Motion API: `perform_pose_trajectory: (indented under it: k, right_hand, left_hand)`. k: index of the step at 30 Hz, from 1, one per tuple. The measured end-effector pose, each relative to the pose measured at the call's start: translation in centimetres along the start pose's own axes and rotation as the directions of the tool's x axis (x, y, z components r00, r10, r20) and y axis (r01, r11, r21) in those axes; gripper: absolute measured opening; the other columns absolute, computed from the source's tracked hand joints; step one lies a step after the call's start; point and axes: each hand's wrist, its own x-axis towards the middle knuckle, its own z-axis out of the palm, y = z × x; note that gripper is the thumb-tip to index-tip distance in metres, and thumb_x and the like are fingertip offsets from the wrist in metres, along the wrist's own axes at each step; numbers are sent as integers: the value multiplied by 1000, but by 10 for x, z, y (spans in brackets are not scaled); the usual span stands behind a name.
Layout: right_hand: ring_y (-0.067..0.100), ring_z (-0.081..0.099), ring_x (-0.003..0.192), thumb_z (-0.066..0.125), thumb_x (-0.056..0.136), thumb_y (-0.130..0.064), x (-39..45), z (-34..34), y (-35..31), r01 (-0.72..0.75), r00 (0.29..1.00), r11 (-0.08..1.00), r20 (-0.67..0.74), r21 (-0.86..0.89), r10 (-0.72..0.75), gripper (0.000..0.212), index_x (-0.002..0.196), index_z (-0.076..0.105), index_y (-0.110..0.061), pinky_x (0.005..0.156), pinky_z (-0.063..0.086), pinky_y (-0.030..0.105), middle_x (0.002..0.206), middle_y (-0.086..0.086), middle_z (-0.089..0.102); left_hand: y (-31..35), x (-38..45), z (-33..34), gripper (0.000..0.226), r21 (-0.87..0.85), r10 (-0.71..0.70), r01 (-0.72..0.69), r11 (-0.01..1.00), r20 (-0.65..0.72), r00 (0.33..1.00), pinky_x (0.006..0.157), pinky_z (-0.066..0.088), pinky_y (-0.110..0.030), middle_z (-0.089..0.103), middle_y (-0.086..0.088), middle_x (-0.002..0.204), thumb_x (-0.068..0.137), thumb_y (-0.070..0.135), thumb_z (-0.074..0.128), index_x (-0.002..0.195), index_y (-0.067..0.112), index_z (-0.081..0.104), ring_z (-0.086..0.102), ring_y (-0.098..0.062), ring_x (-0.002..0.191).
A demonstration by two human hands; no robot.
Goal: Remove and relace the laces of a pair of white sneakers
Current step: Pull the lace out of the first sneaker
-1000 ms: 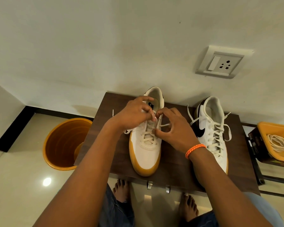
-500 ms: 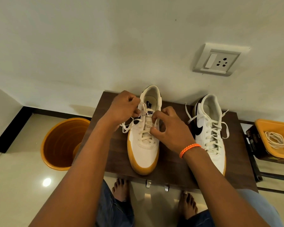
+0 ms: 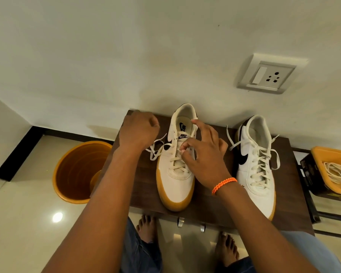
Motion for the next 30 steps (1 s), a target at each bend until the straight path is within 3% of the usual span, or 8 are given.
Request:
perform_pose_trajectory:
  k: [2,5,12,16,20,25,27,30]
  right_hand:
    - [18,10,155,67,94,-40,-1,5,-3,16,999,995,-30,-100,-19,11,99,74,-33,114,18,53,167,-9,22]
    - [21,13,156,68,94,-37,-2,12,-8,7,997,989,-80,-147,-19,17,109,75,-31,112,23,57,168,-6,24]
    - [16,8,156,63,98,-31,0,17,-16,-51,997,999,-56,-6,50,15,97,78,-32,113,17,54,168,-13,22]
    - [15,14,154,68,93,-29,4,19,-19,-57,996,998,-68,15,58,10,90,78,-32,109,19,48,165,-14,28]
    - [11,23,145,74,84,-30,8,16,-17,-35,992,996,-117,76,44,8,76,74,-32,101,16,38,156,-20,38]
    - [9,35,123,74,74,-34,9,-4,-13,-7,958,988,-283,155,51,16,61,66,-30,98,27,41,131,-26,52]
    - [9,35,123,71,79,-34,9,-7,-10,-9,947,993,-318,119,47,14,66,69,-30,101,28,43,131,-23,54]
    - [16,33,137,65,89,-36,8,-1,-12,13,956,1000,-292,12,-9,12,95,75,-33,106,26,46,145,-11,49]
  left_hand:
    - [8,0,3,33,-103,95,-81,991,131,987,73,54,-36,74,7,86,98,54,63,82,27,74,67,-14,80]
    - [17,-4,10,47,-59,114,-102,993,287,951,69,53,-34,71,8,74,89,69,66,77,24,70,67,-10,73]
    - [9,3,8,39,-220,142,-77,972,297,944,62,46,-34,62,1,58,90,36,79,61,12,67,54,-14,55]
    - [3,4,6,34,-324,129,-15,946,333,934,71,55,-49,72,-16,75,89,36,82,68,10,75,59,-23,66]
    - [3,4,4,29,-309,144,-36,950,336,931,80,59,-55,75,-10,76,90,37,81,73,13,78,72,-31,77]
    - [0,4,1,29,-306,127,-19,952,338,932,84,62,-54,76,-5,75,90,39,81,79,12,79,75,-30,80]
    - [1,3,1,29,-319,118,-4,948,339,933,84,62,-51,76,-5,73,90,39,82,77,13,79,74,-29,80]
    - [3,2,2,31,-349,121,9,937,350,929,83,60,-49,75,-6,72,87,41,84,75,13,78,74,-31,82]
